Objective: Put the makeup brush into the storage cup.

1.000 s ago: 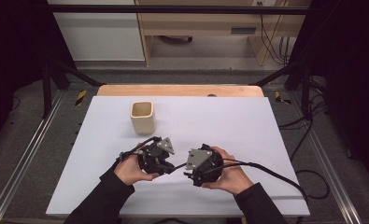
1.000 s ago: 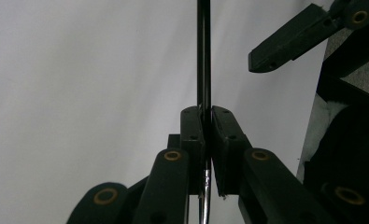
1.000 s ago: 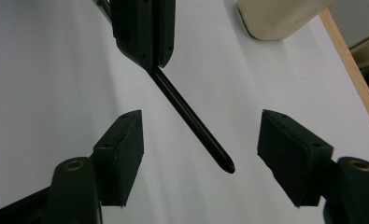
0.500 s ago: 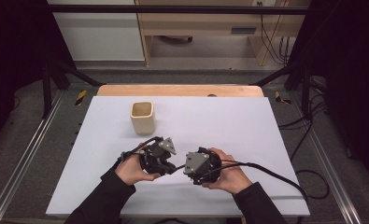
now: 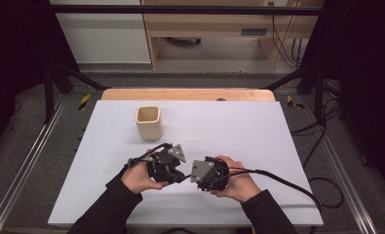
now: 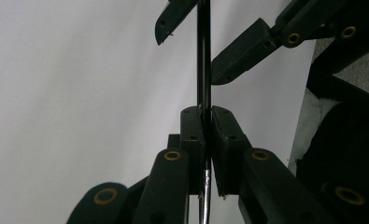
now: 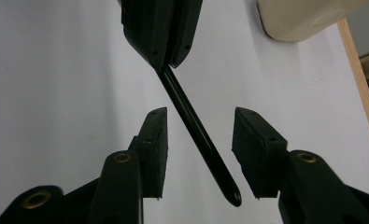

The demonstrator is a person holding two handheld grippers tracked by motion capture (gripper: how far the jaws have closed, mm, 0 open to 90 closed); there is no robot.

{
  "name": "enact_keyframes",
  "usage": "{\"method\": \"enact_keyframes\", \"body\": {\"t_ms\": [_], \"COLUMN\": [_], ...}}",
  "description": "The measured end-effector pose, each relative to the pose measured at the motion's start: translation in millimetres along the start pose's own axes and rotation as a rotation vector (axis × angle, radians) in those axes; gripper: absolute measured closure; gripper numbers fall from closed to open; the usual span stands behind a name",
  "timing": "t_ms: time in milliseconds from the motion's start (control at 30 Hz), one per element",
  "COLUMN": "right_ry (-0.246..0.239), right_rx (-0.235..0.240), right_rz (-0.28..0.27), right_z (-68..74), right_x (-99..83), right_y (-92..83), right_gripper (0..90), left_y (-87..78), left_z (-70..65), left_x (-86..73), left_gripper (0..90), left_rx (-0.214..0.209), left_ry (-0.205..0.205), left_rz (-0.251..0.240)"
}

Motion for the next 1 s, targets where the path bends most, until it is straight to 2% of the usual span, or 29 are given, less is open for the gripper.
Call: {"method": "enact_keyframes", "body": {"t_ms": [300, 367, 667, 1000], "right_ry": [-0.029, -0.042, -0.048, -0.081], "right_rx": [0.029, 0.028, 0.042, 0.055], "right_rz": [0.018, 0.015, 0.028, 0.033], "right_z": [3.6, 4.0, 3.9, 5.4], "right_x": [0.9, 1.1, 2.3, 1.8], "right_y": [1.4, 2.5, 2.6, 2.5], "right_gripper": [66.7, 67.7, 71.3, 74.0], "left_y": [-1.7, -2.6, -2.0, -2.0], "left_z": [-3.1, -2.7, -3.9, -5.3], "left_x": [0.2, 0.2, 0.3, 0.8], "left_gripper": [83.9, 83.9, 83.9, 83.9], "left_rx": [-0.001, -0.002, -0.005, -0.002], "left_ry": [0.02, 0.033, 0.043, 0.057], "left_rz": [0.0, 0.016, 0.018, 0.029]}}
Point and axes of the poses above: each handheld gripper's, and its own axes: y roughly forward along the jaws, x roughly out of its top, z roughly to its left, the point moved 3 cm from there along y, roughly forward along the jaws, and after that the axes turned 3 degrees about -y, right-handed, at the moved point
